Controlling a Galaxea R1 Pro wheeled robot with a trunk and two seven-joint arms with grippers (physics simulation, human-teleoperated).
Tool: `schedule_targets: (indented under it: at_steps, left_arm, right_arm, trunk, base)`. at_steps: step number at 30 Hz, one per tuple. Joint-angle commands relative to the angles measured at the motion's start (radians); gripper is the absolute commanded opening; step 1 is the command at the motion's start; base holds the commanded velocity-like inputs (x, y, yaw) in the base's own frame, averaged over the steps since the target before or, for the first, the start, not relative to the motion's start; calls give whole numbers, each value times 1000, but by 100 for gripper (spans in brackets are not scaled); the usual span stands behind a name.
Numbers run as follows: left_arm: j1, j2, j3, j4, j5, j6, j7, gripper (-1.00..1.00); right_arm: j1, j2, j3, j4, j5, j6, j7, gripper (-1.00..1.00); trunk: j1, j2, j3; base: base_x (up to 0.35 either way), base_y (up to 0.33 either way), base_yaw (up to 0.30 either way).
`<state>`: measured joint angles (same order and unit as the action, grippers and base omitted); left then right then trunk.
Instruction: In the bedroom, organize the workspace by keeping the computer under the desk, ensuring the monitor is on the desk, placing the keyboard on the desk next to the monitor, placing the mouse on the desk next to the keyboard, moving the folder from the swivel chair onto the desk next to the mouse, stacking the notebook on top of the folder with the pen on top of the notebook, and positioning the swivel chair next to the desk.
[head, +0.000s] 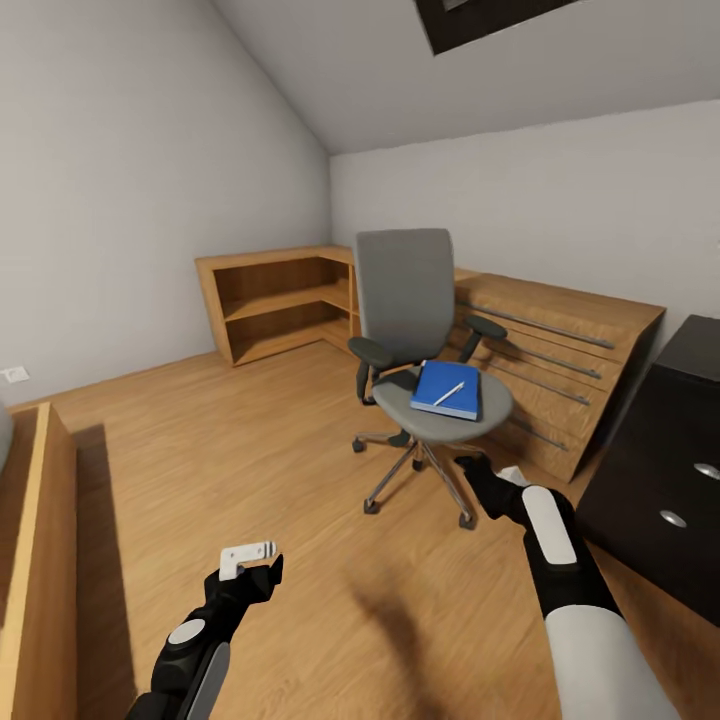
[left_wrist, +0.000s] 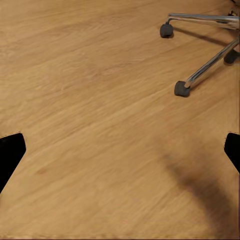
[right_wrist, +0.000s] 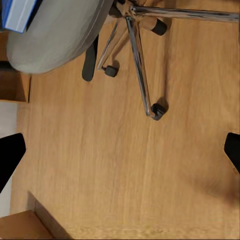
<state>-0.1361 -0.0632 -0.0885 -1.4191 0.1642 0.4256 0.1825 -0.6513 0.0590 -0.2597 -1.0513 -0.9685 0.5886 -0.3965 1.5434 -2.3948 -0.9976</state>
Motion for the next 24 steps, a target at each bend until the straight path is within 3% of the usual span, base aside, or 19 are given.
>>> schedule_targets:
  at_steps: [1, 12, 17, 19, 24]
  left_arm:
    - [0, 0, -2, -1, 11, 4, 9, 100]
    - [0, 1, -1, 0, 11, 5, 9, 100]
    - [0, 2, -2, 18, 12, 5, 9, 100]
    - [0, 1, -3, 29, 12, 4, 10, 100]
    - [0, 1, -4, 45, 12, 4, 10, 100]
  right_arm:
    - [-1, 0, -3, -4, -11, 15, -10, 100]
    - [-1, 1, -3, 0, -10, 29, -6, 100]
    - [0, 1, -2, 39, 2, 26, -4, 100]
    - [0, 0, -1, 59, 19, 26, -4, 100]
    - [4, -2, -1, 119, 138, 25, -4, 100]
  trunk:
    - [-5, 7, 2]
    - [-47, 84, 37]
    - [-66, 119, 52]
    - [-74, 133, 59]
    - [-93, 168, 74]
  base:
    - [-335, 0, 0]
    - [-337, 0, 0]
    - [-153, 0, 0]
    - [-63, 0, 0]
    - [-24, 0, 0]
